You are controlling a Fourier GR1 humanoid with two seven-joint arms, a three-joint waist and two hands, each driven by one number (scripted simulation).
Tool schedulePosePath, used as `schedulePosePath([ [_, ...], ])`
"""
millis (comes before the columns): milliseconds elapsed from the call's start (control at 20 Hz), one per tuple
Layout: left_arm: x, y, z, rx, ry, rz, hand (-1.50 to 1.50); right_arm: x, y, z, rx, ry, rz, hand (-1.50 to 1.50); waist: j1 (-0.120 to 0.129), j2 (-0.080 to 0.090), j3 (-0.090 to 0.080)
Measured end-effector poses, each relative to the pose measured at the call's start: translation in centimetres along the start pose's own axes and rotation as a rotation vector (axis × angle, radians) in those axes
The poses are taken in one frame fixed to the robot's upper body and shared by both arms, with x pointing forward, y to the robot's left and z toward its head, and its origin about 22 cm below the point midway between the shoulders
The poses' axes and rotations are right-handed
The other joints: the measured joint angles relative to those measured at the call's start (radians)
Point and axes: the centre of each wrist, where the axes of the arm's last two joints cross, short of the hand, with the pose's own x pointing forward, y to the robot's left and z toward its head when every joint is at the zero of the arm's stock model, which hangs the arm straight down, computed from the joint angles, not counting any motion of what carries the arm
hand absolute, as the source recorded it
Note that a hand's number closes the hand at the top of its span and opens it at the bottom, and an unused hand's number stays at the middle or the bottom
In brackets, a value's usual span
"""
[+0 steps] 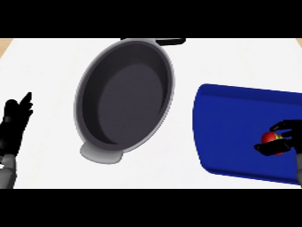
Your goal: Pick the tomato from the tray and place it in the pot
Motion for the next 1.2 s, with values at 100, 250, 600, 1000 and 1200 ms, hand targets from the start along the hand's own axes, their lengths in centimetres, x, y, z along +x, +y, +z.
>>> schedulePosePath([
  [100,0.3,0.4,-0.1,0.0,0.001,0.005,0.0,0.3,0.3,-0.1,-0.027,-0.014,0.023,1.5,0.001,0.001,0.001],
  [250,0.6,0.3,0.1,-0.004,0.002,0.005,0.0,0.7,0.1,0.9,-0.069,-0.04,0.038,1.5,0.0,0.001,0.003],
  [600,0.7,-0.2,0.0,-0.007,0.002,0.0,0.0,2.0,0.0,3.7,-0.065,-0.378,0.265,1.5,0.006,0.002,0.006],
  [1000,-0.1,-0.1,0.3,0.002,0.008,0.0,0.0,3.4,-3.0,8.6,-0.202,-0.704,0.378,1.5,-0.006,0.0,0.006],
  [1200,-0.1,0.2,0.6,0.01,0.014,0.005,0.0,4.2,-5.4,12.2,-0.323,-0.85,0.248,1.5,-0.014,-0.004,0.006],
])
